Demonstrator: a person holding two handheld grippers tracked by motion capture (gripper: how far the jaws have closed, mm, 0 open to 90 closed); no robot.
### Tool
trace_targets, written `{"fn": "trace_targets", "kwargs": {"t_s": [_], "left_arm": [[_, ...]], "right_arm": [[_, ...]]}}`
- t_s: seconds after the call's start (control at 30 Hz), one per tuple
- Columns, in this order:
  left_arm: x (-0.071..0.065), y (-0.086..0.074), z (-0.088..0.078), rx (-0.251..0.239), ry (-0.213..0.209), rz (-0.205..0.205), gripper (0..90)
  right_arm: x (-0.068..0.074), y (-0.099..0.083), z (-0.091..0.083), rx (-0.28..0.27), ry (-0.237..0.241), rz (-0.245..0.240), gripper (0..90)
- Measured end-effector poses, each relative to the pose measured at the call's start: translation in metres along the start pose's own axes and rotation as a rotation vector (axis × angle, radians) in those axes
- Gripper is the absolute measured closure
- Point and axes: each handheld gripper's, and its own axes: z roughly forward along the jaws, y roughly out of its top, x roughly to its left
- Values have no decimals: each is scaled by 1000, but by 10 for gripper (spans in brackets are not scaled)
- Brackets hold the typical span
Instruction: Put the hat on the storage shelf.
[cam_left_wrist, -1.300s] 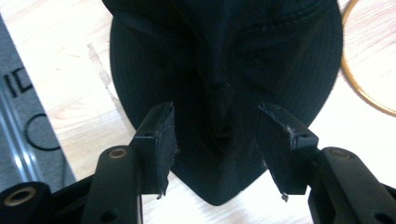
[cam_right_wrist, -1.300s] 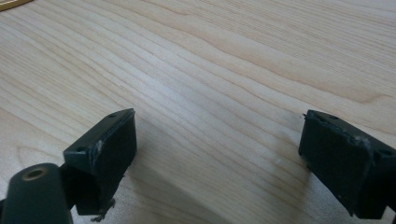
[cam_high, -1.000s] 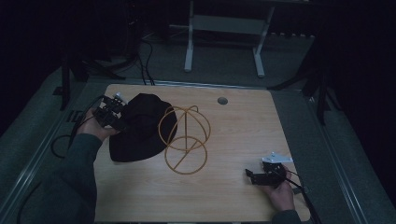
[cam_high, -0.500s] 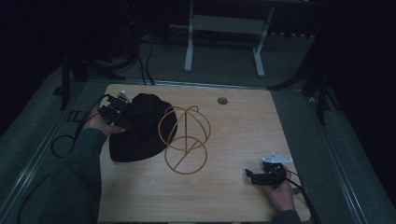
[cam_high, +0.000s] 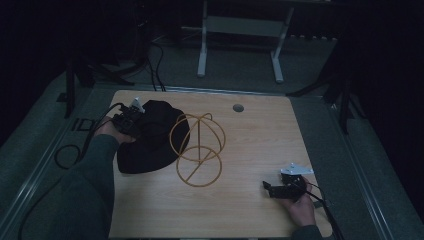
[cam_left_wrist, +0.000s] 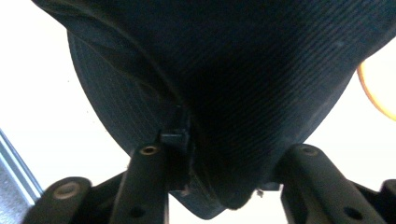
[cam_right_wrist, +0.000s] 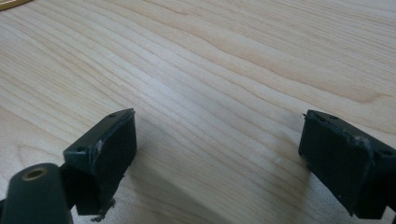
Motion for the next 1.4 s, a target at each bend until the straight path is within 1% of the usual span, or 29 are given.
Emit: {"fn": "trace_targets", "kwargs": {"t_s": [0.17, 0.2, 0.27, 0.33, 0.4, 0.53, 0.73, 0.77, 0.83, 0.9, 1.0, 1.13, 1.33, 1.4], "left_arm": [[-3, 2, 2, 13, 14, 12, 830], [-4, 3, 2, 15, 15, 12, 856], [-4, 3, 2, 14, 16, 16, 874], [-4, 2, 0, 7, 15, 14, 877], [-4, 2, -2, 6, 11, 19, 879], [-6, -1, -8, -11, -2, 32, 880], [-4, -4, -18, -41, 9, 19, 882], [-3, -5, -20, -35, 12, 28, 882], [-4, -6, -23, -39, 11, 26, 882], [-4, -7, -27, -41, 12, 38, 882], [-4, -8, -34, -48, 12, 43, 883], [-3, -11, -42, -65, -9, 40, 883], [-3, -12, -55, -81, -19, 56, 883], [-3, -12, -59, -96, -33, 57, 883]], "right_arm": [[0, 0, 0, 0, 0, 0, 111], [0, 0, 0, 0, 0, 0, 111], [0, 0, 0, 0, 0, 0, 111], [0, 0, 0, 0, 0, 0, 111], [0, 0, 0, 0, 0, 1, 111], [0, 0, 0, 0, 0, 0, 111], [0, 0, 0, 0, 0, 0, 111], [0, 0, 0, 0, 0, 0, 111], [0, 0, 0, 0, 0, 1, 111], [0, 0, 0, 0, 0, 0, 111], [0, 0, 0, 0, 0, 0, 111], [0, 0, 0, 0, 0, 1, 111], [0, 0, 0, 0, 0, 1, 111], [0, 0, 0, 0, 0, 1, 111]]}}
